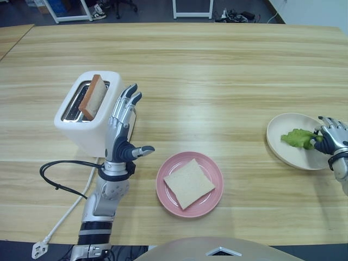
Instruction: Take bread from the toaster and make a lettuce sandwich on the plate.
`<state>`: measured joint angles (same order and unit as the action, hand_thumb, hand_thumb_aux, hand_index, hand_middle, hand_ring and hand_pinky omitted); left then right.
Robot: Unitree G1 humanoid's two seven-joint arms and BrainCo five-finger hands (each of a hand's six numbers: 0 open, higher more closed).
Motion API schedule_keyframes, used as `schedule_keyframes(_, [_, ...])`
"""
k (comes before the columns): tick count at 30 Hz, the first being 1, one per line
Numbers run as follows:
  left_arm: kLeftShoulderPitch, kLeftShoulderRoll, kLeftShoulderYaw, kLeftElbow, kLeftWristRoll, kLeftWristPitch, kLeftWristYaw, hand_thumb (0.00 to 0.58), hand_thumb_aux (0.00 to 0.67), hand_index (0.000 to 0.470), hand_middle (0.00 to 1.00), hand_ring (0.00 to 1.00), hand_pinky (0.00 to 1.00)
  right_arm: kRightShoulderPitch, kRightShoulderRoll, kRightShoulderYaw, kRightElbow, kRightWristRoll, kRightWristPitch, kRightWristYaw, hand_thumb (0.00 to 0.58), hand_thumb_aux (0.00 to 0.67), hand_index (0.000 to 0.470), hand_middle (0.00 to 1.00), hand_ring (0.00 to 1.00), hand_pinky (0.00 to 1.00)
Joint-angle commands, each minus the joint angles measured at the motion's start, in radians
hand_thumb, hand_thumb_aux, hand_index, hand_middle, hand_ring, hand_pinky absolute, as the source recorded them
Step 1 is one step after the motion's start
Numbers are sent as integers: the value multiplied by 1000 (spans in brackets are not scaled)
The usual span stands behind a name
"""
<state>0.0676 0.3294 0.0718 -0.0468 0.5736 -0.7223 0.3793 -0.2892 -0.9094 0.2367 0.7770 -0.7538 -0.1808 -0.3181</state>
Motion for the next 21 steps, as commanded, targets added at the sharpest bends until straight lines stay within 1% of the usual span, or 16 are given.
schedule_keyframes(1, [-10,6,0,17,7,7,-6,0,0,0,0,0,0,37,-25,-24,-129,-1,5,-24,580,670,470,0,0,0])
schedule_keyframes(4, [-18,7,9,18,9,3,4,0,0,0,0,0,0,108,-28,-78,-330,47,-43,-23,580,670,470,0,0,0])
schedule_keyframes(5, [-25,9,12,15,8,1,6,0,0,0,0,0,0,139,-27,-97,-407,69,-70,-14,580,670,470,0,0,0])
schedule_keyframes(6, [-33,12,20,7,11,2,10,0,0,0,0,0,0,169,-17,-105,-501,102,-120,4,580,670,470,0,0,0])
schedule_keyframes(8, [-50,16,39,-6,11,4,19,0,0,0,0,0,0,217,17,-95,-677,160,-193,61,580,670,470,0,0,0])
schedule_keyframes(10, [-61,20,59,-19,15,7,29,0,0,0,0,0,0,244,43,-47,-765,215,-287,131,580,670,470,0,0,0])
schedule_keyframes(12, [-73,23,76,-26,18,12,36,0,0,0,0,0,0,263,69,12,-800,262,-387,202,580,670,470,0,0,0])
schedule_keyframes(15, [-100,27,82,-17,24,18,39,0,0,0,0,0,0,264,137,95,-794,276,-476,280,580,670,470,0,0,0])
schedule_keyframes(17, [-117,29,80,-7,26,20,37,0,0,0,0,0,0,256,181,135,-762,262,-513,312,580,670,470,0,0,0])
schedule_keyframes(21, [-148,37,72,26,30,17,38,0,0,0,0,0,0,227,266,172,-693,218,-532,336,580,670,470,0,0,0])
